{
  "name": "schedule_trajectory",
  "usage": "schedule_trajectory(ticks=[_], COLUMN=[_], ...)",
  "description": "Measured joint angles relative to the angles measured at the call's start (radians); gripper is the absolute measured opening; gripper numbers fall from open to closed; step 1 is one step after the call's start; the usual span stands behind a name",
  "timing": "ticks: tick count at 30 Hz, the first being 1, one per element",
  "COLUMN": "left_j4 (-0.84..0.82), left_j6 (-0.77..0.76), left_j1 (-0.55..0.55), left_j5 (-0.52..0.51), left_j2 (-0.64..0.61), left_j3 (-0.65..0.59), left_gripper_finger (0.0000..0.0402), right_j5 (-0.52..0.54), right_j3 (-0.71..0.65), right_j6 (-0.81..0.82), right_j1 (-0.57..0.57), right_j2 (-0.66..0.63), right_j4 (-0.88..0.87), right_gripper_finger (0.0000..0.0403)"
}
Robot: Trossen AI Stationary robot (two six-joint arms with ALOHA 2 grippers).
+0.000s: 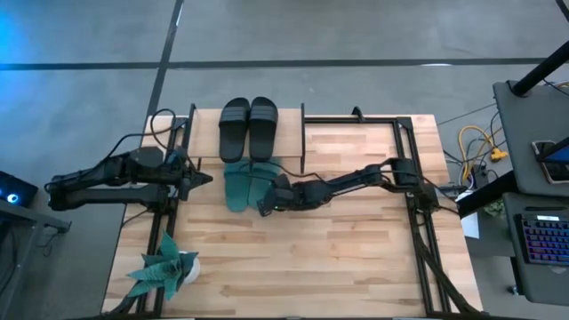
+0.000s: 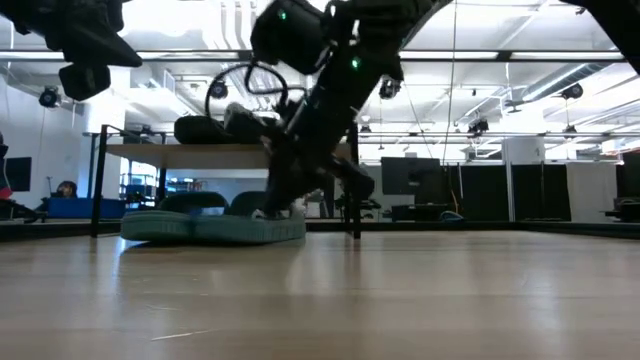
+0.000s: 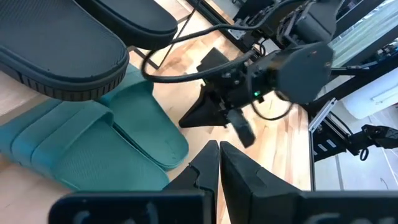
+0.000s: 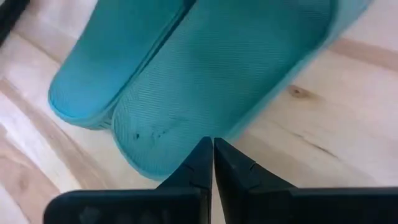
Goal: Pick and place slides into the shelf
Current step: Adjust the slides
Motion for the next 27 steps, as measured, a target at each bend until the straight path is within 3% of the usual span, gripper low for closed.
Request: schedule_trajectory(ticks=[8,14,19,27], left_j4=[-0.024,-0.086,-0.086,-0.087], left_j6=[0.010,0.010,0.027,0.032], left_j1=[0.001,0.001,0.001,0.001], left_j5=[-0.001,-0.018,-0.026,-0.028], left_j2=[0.002,0.011,0.016,0.026], left_j3=[0.000,0.000,-0.002,-0.002], left_gripper_finger=[0.0000,0.0000,0.0000,0.0000], right_j5=[0.016,-0.174,-0.085,-0.121], right_j3=[0.034,0.034,0.023,0.043], right_j6=[0.057,-0.016,0.090,0.020], right_j1=[0.020,0.090,0.116,0.096], right_j2=[-0.007,-0.005,0.013,0.059], right_j4=[-0.260,-0.018,0.015,0.135], right_gripper_finger=[0.0008,0.0008,0.0008,0.0008])
